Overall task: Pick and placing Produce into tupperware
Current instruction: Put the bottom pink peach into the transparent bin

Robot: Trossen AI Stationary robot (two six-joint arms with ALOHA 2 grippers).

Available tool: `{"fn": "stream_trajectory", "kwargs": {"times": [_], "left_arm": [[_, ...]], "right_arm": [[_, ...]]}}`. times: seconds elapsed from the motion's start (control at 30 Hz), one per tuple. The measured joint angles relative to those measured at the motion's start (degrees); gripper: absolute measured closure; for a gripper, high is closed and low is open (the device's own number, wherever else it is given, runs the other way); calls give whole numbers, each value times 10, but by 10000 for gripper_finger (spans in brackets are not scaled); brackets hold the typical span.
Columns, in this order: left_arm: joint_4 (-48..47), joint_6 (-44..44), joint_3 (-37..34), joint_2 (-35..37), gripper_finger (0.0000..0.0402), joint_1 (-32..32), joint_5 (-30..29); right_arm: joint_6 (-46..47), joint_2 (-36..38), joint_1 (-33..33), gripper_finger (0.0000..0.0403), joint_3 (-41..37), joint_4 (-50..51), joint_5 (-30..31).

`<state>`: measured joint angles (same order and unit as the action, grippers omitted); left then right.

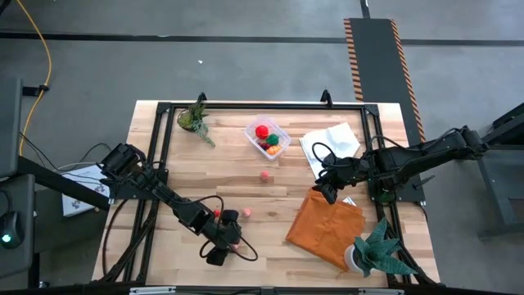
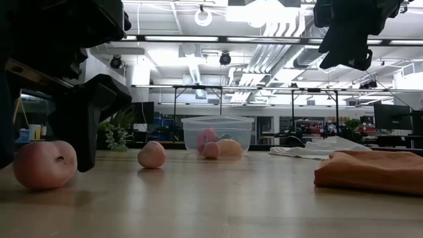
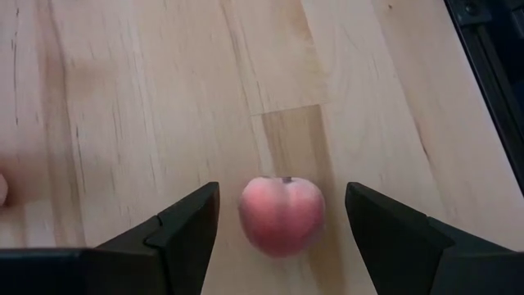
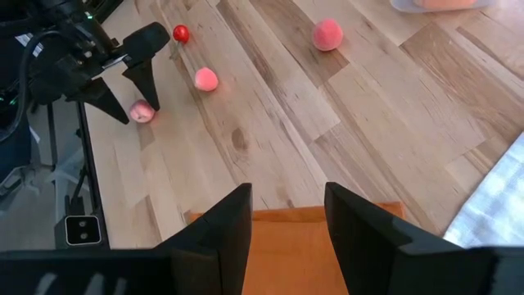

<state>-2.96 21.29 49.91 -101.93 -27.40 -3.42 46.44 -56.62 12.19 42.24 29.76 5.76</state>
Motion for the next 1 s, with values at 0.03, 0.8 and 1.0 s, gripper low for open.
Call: {"fn": "stream_trajectory", "kwargs": {"times": [0.03,0.8,1.0], "left_arm": [[0,0,0,0,149,0,0],[-1,2,0,0,263,0,10],[-1,3,0,0,258,0,10]], "right_arm": [[0,0,0,259,0,0,0],[0,0,0,259,0,0,0],[0,0,0,259,0,0,0]]}}
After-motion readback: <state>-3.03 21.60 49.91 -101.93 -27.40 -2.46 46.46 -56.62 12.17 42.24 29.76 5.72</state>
